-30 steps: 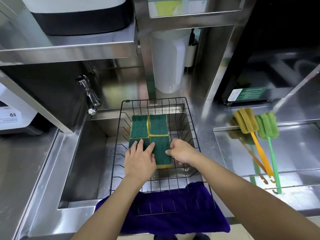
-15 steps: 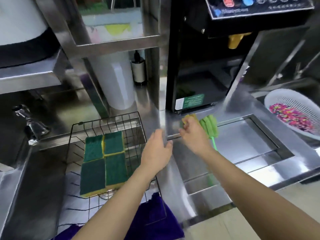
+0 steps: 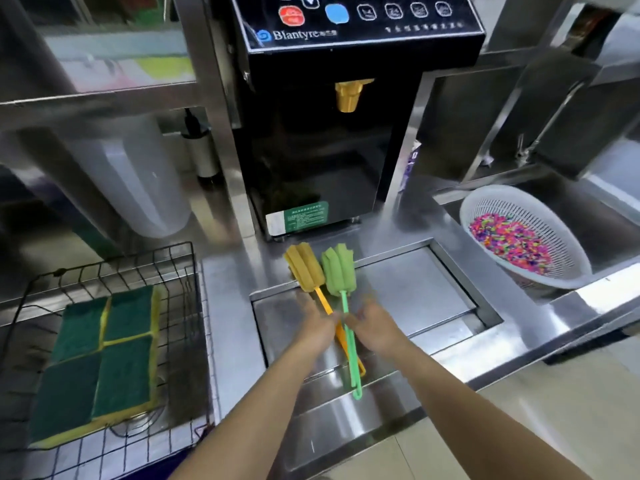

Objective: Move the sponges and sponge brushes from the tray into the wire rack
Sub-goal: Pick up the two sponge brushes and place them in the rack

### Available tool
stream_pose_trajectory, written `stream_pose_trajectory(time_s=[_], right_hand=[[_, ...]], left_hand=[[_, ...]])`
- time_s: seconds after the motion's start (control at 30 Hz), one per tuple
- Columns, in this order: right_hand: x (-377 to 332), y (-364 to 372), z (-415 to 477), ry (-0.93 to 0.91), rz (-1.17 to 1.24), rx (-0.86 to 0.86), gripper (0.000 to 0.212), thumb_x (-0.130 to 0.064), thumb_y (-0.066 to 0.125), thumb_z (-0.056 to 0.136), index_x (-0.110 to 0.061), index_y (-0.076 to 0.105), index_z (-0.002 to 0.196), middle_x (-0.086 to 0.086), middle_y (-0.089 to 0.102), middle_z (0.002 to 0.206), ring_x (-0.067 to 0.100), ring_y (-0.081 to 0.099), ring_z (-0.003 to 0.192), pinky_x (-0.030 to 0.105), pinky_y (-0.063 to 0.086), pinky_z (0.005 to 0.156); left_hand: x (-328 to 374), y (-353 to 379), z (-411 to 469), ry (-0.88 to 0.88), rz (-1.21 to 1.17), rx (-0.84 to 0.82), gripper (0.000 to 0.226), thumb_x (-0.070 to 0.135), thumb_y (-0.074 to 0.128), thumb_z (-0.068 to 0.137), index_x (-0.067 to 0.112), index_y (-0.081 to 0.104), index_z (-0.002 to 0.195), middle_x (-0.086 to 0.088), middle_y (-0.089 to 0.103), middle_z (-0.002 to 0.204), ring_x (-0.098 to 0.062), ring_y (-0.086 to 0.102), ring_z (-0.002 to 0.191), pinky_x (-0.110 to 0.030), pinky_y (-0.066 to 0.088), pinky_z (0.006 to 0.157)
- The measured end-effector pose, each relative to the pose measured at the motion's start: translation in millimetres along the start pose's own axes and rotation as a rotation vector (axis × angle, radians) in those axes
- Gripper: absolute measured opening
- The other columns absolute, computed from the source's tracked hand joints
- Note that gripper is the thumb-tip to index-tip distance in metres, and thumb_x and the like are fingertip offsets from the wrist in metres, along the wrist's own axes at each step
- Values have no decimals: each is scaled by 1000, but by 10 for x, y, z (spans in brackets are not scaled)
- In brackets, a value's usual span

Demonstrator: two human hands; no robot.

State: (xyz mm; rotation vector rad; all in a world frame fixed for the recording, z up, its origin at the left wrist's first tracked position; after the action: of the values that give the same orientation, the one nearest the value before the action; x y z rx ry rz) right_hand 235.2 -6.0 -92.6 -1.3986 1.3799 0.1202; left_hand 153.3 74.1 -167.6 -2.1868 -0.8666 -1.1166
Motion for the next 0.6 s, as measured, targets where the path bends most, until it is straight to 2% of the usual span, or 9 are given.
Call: stream_pose_trajectory(time_s=[0.07,0.17,0.23,0.3,0.33,0.4,0.43,0.5,0.6], right_hand=[[3,57,-6,-17,11,-67,26,-24,54,91,-5,54,108,13,61,88,21,55,85,27,37,68],[0,127,11,-50,-5,-130,16,-20,51,90,-9,60,97,19,67,94,23,56,83,40,49,82],[-20,138,25,-69,17,-152,5,-15,53,88,-17,57,87,14,61,85,22,53,80,43,50,82],[-75,87,6,-77,66,-128,16,-9,54,86,-22,51,78,12,58,79,23,55,75,46,52,77],[-86,59,0,-65,120,-117,23,-6,54,87,-22,46,72,12,58,73,23,57,66,44,54,67],[-109,42,-16,-36,226,-127,29,-4,52,88,-23,41,68,11,57,61,23,55,45,32,50,45],[-144,32,-18,-40,236,-113,28,-6,52,88,-23,41,68,11,57,60,23,56,43,30,48,43],[-217,26,11,-74,226,-65,25,-10,51,88,-21,42,67,13,59,65,26,57,54,36,49,55],[-389,62,13,-134,202,-36,24,-16,50,90,-17,41,67,5,56,63,22,53,59,37,45,66]], left_hand=[[-103,95,93,-9,-22,-11,67,20,61,66,-11,46,124,-27,64,110,-31,61,89,-40,49,79],[85,92,-178,-41,-83,-47,27,7,49,82,-3,56,106,-28,65,102,-28,59,88,-45,49,81],[237,53,-381,-53,-101,-50,11,5,45,90,5,56,90,-19,62,83,-24,56,74,-34,47,66],[298,-4,-471,-59,-129,-49,20,3,43,93,13,53,80,-8,58,70,-18,54,59,-27,41,56],[324,-31,-503,-50,-144,-52,22,3,44,94,14,52,76,-6,59,67,-15,56,53,-26,41,54],[384,-107,-549,-15,-185,-44,24,3,46,94,14,50,73,-4,63,62,-12,58,42,-26,45,51],[413,-155,-562,-5,-207,-33,24,2,46,94,14,48,73,-2,64,58,-13,59,40,-27,47,52],[497,-263,-601,21,-216,-4,23,2,45,94,13,46,74,1,64,53,-14,60,42,-32,50,57],[642,-524,-681,95,-204,87,25,5,45,95,14,44,72,-3,53,62,-11,55,48,-31,52,59]])
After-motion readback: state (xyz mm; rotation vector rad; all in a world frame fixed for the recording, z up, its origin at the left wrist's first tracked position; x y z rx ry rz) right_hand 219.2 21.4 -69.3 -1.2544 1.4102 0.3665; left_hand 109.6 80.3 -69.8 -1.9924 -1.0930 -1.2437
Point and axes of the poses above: each hand's wrist, its own z-axis towards the middle knuckle, its own y-axis out of the palm, x = y × z, the point moved 8 cm from there along z, towards the middle knuckle
